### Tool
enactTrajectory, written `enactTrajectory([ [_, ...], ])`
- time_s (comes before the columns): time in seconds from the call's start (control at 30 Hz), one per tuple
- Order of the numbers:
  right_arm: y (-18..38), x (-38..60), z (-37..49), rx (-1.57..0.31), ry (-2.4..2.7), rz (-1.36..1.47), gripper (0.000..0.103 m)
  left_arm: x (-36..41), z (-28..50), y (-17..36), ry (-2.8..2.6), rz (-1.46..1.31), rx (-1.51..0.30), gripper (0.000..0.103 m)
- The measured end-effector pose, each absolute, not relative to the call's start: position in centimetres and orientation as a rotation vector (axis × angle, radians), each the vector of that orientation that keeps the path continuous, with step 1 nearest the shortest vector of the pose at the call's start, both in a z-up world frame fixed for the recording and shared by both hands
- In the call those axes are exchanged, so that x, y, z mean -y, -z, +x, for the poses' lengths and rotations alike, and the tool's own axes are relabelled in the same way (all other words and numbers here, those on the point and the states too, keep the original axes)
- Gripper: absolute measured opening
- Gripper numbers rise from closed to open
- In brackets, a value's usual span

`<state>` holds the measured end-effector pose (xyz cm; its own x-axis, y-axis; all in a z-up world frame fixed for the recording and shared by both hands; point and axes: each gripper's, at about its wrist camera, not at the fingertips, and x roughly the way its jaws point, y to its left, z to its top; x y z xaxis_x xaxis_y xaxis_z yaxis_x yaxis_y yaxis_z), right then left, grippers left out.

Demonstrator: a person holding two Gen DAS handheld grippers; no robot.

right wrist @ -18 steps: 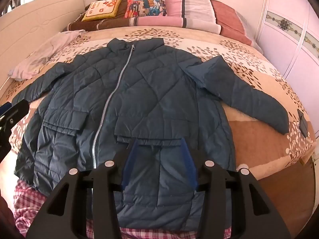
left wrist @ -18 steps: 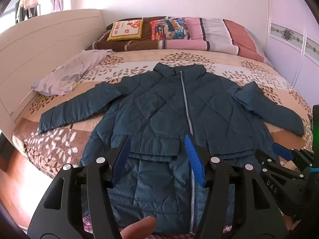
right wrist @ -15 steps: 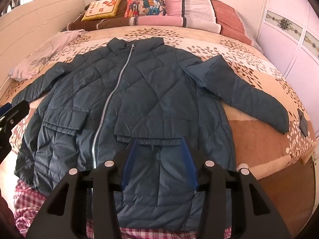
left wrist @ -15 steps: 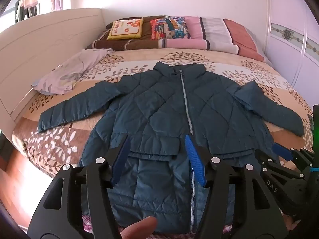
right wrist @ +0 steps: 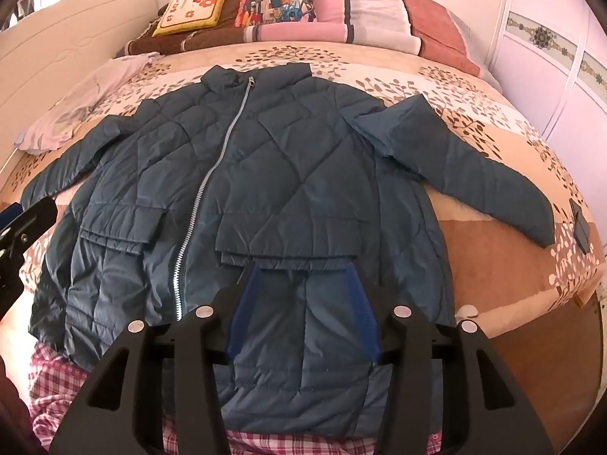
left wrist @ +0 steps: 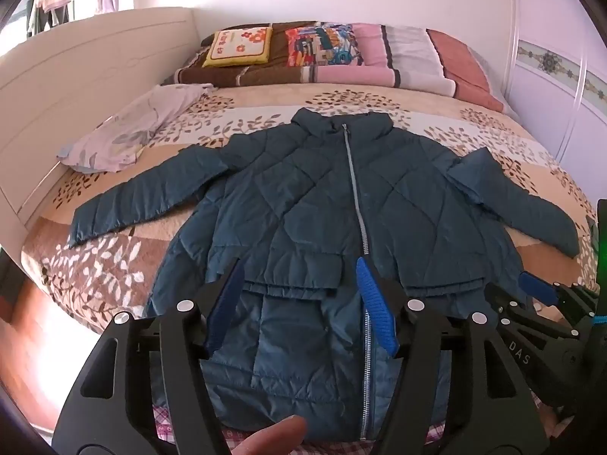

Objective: Fold large clothes

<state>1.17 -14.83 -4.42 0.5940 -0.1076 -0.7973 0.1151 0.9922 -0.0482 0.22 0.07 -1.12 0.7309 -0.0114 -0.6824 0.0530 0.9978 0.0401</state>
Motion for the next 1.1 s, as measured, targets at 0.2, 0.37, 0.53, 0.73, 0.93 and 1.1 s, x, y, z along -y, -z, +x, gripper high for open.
enactTrajectory([
  [0.2,4.36,15.20,1.76,-0.941,0.128,0.018,0.049,0.12,0.42,1.22,0.035,0.063,-0.760,0.062],
  [0.37,4.48,15.18,1.78,-0.945,0.128,0.021,0.049,0.19,0.49,1.39,0.034,0.066,-0.765,0.063],
  [0.53,4.52,15.25,1.82,-0.947,0.127,0.022,0.049,0.24,0.47,1.50,0.033,0.066,-0.766,0.063],
  [0.73,4.56,15.32,1.82,-0.949,0.127,0.024,0.049,0.20,0.52,1.73,0.032,0.065,-0.771,0.063],
  [0.93,4.54,15.35,1.84,-0.950,0.126,0.024,0.049,0.20,0.59,1.67,0.033,0.065,-0.771,0.063],
  [1.1,4.54,15.36,1.85,-0.951,0.125,0.024,0.049,0.15,0.57,1.87,0.033,0.064,-0.772,0.063],
])
